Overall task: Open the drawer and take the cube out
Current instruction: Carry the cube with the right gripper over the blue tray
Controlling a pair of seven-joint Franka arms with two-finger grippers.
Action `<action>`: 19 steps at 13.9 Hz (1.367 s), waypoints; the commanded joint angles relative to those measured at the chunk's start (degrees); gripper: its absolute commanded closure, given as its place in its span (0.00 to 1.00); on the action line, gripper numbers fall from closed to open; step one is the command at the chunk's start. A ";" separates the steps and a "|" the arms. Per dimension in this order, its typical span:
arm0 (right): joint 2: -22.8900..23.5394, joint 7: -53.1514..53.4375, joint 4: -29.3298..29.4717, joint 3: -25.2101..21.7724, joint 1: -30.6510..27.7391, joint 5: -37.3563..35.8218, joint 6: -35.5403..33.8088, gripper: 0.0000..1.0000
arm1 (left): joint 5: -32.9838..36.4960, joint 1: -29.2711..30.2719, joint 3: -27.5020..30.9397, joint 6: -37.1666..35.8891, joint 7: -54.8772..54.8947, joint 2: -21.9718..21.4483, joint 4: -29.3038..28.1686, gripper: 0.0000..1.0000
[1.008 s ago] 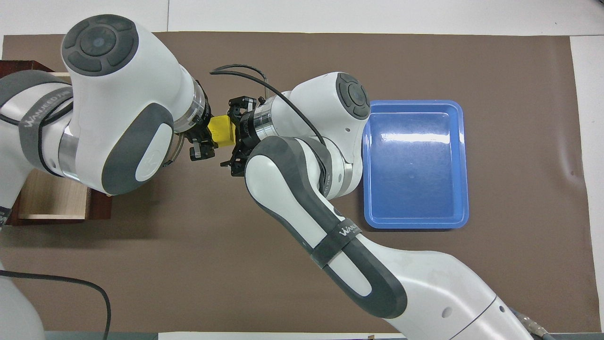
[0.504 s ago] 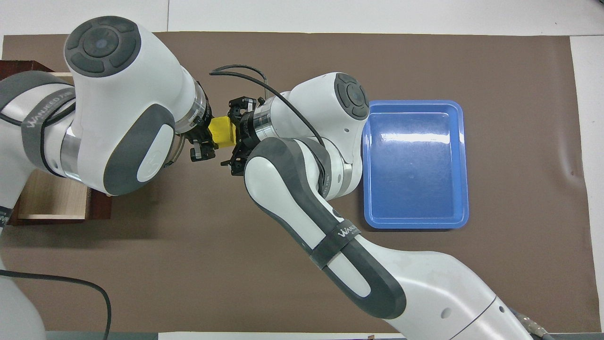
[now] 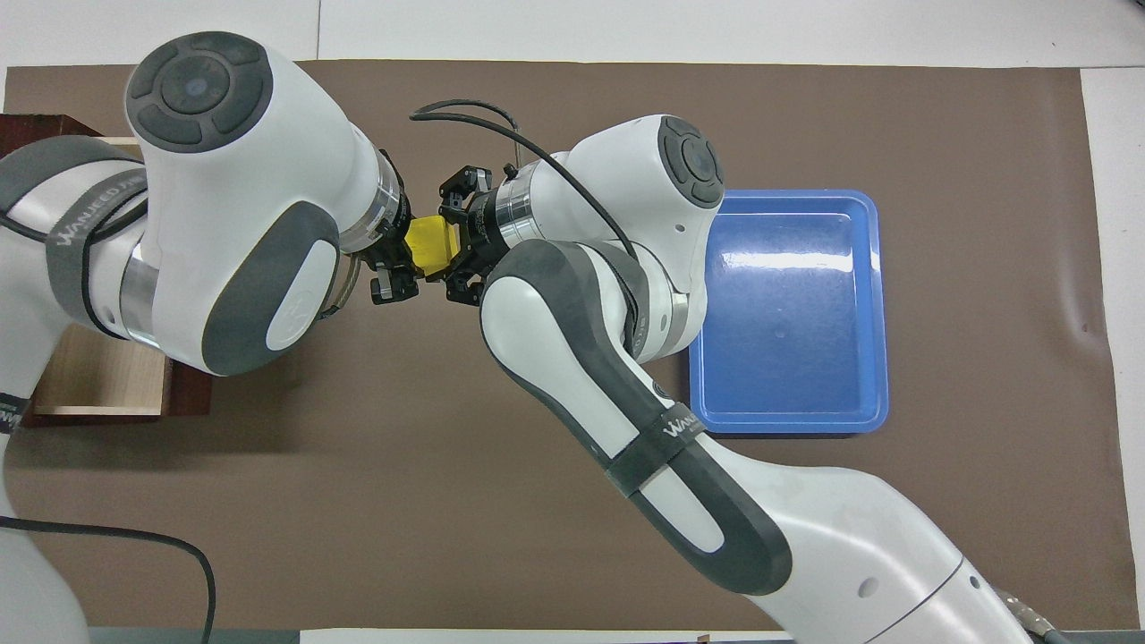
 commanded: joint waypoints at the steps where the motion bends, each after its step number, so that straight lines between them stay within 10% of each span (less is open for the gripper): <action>1: -1.06 1.35 1.52 0.52 -2.30 -0.25 -2.61 1.00 | 1.08 -0.71 0.91 0.93 0.45 -0.41 -1.89 0.98; 3: -1.06 1.35 1.61 0.52 -2.38 -0.16 -2.61 1.00 | 1.08 -0.62 0.91 1.46 0.10 -0.41 -1.89 0.03; 9: -1.06 1.35 1.52 0.52 -2.99 -0.07 -2.96 1.00 | 1.17 0.96 1.43 1.11 3.08 -1.11 -4.25 0.00; 19: -3.51 -10.15 -3.99 0.26 -23.99 0.28 -14.38 1.00 | 2.75 14.57 1.43 3.83 23.45 -5.24 -14.81 0.00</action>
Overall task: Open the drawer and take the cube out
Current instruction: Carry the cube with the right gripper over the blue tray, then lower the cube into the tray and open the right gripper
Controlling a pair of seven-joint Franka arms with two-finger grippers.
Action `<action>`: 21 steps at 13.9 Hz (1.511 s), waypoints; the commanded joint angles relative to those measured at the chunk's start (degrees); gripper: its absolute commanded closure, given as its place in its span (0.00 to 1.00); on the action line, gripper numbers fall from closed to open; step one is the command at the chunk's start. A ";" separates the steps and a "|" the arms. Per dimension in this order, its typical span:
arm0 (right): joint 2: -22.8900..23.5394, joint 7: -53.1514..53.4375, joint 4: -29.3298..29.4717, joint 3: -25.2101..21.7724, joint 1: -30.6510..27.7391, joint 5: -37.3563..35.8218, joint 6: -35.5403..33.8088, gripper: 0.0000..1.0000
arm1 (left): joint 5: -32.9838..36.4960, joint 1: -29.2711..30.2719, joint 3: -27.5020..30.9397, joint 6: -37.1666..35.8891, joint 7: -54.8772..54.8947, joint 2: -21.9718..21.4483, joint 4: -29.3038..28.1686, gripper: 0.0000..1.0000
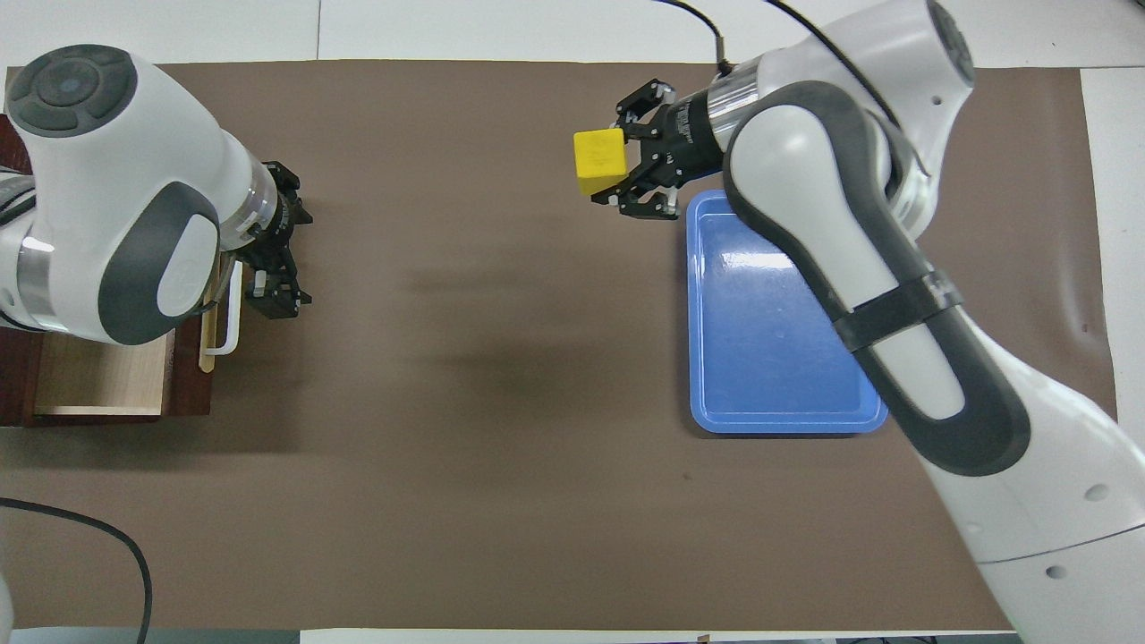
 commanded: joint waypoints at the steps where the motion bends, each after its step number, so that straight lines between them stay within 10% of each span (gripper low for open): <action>1: -2.69 -5.40 -7.16 0.49 -4.07 0.24 0.29 1.00 | 0.95 3.91 -0.46 1.95 5.90 -2.95 -4.21 0.00; 13: -5.15 -25.72 -27.47 -0.66 -8.21 -0.20 6.60 1.00 | 4.63 12.70 -0.46 1.95 20.32 -2.95 -4.56 0.00; 21: -5.59 -26.60 -30.91 -0.57 -7.68 0.15 10.14 1.00 | 6.75 19.64 -0.37 2.48 28.23 -2.95 -3.95 0.00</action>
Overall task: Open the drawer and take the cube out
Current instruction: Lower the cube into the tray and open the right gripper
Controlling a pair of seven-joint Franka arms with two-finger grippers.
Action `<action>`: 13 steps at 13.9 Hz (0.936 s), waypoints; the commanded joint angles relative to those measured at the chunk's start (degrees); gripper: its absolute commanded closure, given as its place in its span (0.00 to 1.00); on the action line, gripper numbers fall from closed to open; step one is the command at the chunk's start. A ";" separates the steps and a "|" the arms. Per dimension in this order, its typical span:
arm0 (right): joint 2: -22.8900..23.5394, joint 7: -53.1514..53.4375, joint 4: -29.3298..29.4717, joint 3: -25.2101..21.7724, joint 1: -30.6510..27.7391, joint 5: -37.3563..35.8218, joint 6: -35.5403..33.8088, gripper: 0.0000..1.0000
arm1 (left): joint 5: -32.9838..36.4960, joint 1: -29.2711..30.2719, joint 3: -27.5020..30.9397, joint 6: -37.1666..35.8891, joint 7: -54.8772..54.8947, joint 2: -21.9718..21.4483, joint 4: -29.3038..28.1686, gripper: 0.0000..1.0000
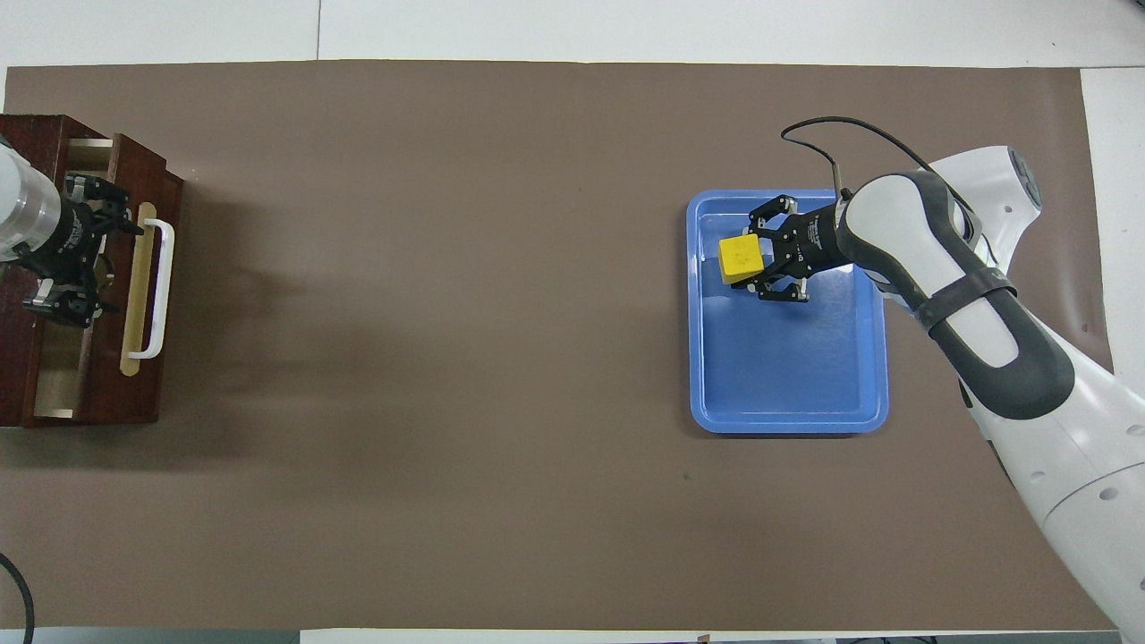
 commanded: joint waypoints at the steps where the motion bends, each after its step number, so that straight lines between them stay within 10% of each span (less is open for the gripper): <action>1: -2.17 -1.62 -2.67 -0.05 0.10 0.15 1.46 1.00 | 1.49 3.93 -0.32 1.98 2.54 -1.23 -1.18 0.00; 3: -2.17 -1.45 -2.84 -0.05 0.19 0.15 1.63 1.00 | 1.49 6.04 -0.32 3.39 4.29 -1.23 -1.18 0.00; 5: -2.34 -1.45 -3.02 -0.14 0.98 0.15 1.81 0.45 | 1.40 7.19 -0.40 3.57 5.79 -1.23 -1.18 0.00; 13: -2.34 -1.01 -2.58 -0.14 1.25 0.15 1.90 0.36 | 0.79 3.42 -1.02 1.91 3.60 -2.37 -1.18 0.00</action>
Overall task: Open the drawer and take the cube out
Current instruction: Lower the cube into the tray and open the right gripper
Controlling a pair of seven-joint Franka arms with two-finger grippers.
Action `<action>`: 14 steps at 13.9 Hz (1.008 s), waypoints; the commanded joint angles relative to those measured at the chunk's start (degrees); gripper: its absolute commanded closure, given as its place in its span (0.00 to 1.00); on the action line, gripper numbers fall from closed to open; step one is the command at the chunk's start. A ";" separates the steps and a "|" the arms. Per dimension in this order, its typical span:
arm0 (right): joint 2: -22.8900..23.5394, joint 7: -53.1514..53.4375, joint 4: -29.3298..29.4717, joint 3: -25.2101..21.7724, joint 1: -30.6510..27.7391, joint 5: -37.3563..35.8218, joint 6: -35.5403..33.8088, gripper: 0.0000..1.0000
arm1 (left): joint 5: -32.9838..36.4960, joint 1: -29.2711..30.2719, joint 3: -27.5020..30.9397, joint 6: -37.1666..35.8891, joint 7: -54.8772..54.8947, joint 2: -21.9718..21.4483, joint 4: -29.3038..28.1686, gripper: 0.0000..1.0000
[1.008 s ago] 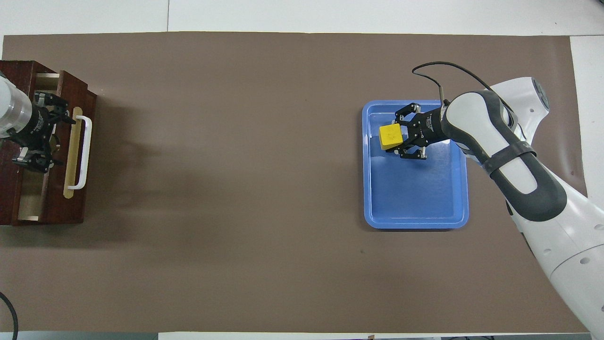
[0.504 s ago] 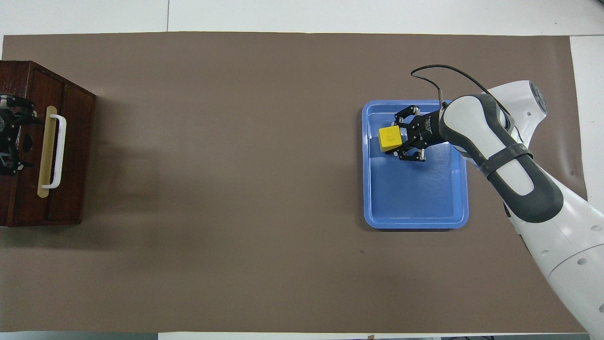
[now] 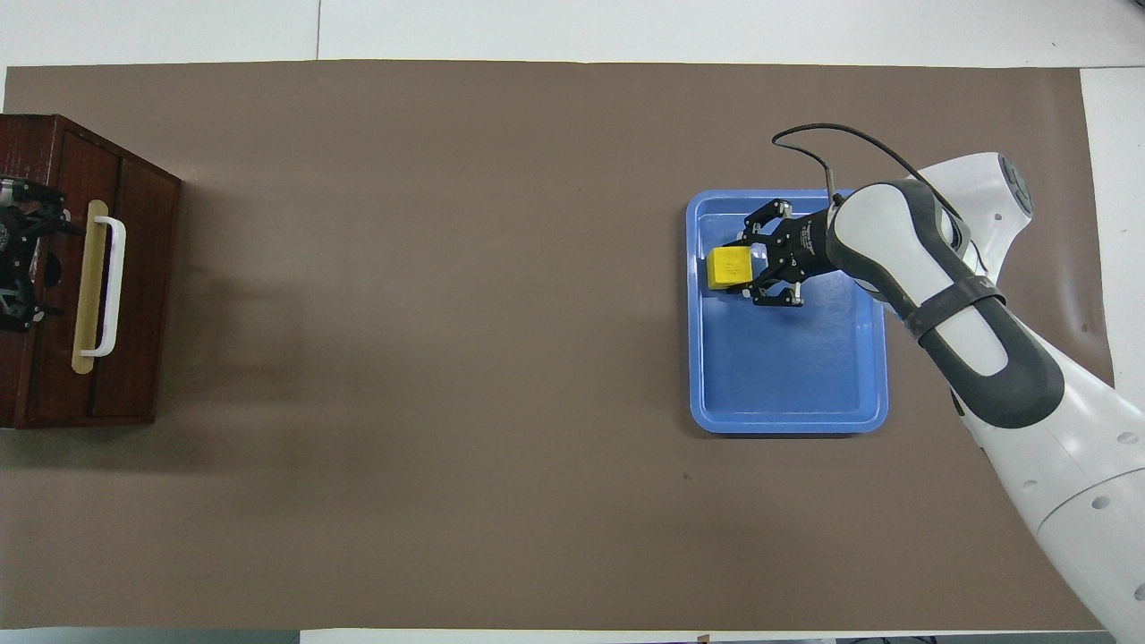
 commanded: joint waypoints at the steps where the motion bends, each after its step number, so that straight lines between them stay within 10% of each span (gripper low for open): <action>1: -1.60 -0.74 -1.50 -0.15 0.19 0.15 0.79 0.35 | 1.20 -2.76 0.47 -0.06 0.67 -2.25 -1.17 0.00; 10: -1.42 8.04 10.34 -0.33 -0.95 -2.31 -10.70 0.30 | -6.18 -5.59 -1.81 -6.83 14.00 -5.42 4.81 0.00; 14: -7.12 8.05 17.29 -2.26 -1.39 -10.54 -21.78 0.00 | -5.57 -5.59 -1.55 -11.20 40.82 -6.39 5.51 0.00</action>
